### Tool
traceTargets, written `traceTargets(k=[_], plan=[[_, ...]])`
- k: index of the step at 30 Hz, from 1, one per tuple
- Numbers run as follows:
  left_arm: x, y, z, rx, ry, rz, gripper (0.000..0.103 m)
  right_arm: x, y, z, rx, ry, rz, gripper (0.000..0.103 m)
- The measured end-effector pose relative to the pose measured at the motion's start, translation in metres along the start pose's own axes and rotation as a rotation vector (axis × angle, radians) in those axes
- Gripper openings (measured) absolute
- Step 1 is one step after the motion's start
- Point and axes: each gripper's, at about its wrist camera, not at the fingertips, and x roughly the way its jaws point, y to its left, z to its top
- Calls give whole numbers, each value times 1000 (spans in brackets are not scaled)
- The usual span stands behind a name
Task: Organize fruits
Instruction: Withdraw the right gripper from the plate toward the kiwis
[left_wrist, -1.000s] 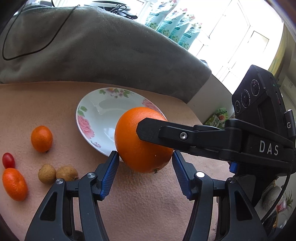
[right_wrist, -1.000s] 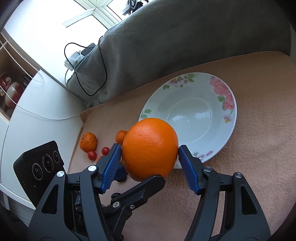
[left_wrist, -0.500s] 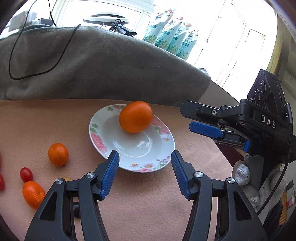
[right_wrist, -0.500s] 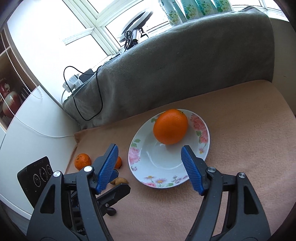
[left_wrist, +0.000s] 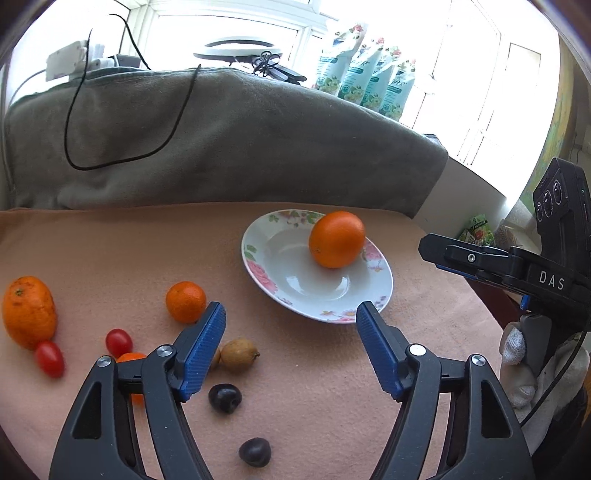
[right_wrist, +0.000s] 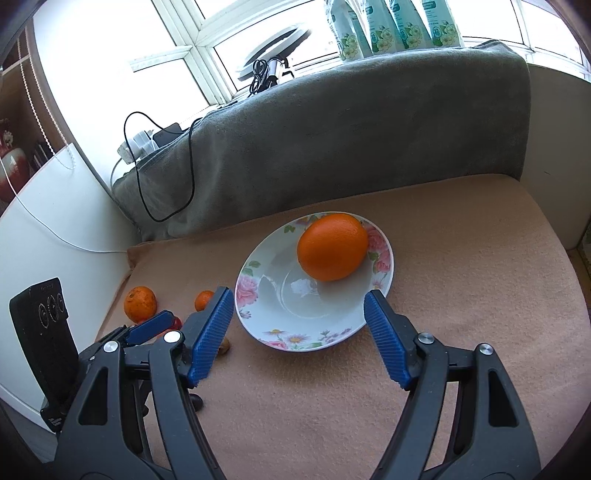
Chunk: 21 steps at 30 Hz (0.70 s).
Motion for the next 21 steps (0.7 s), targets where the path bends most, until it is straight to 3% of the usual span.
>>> traceTargets(k=[4,6,14,21], plan=[[-13,16,-5,9,-10,64,74,0,12,-11,-67,-12,-28,77],[-21,26,-8,4,-14,93,74,0,17,-16,-90,-19,-30,85],[-47,69,-32,-71,5,173,74,2,36,-28,-144,-27,2,86],[-65,97,-59,-163,17,197,74,10,54,-34,-170,4,36,86]])
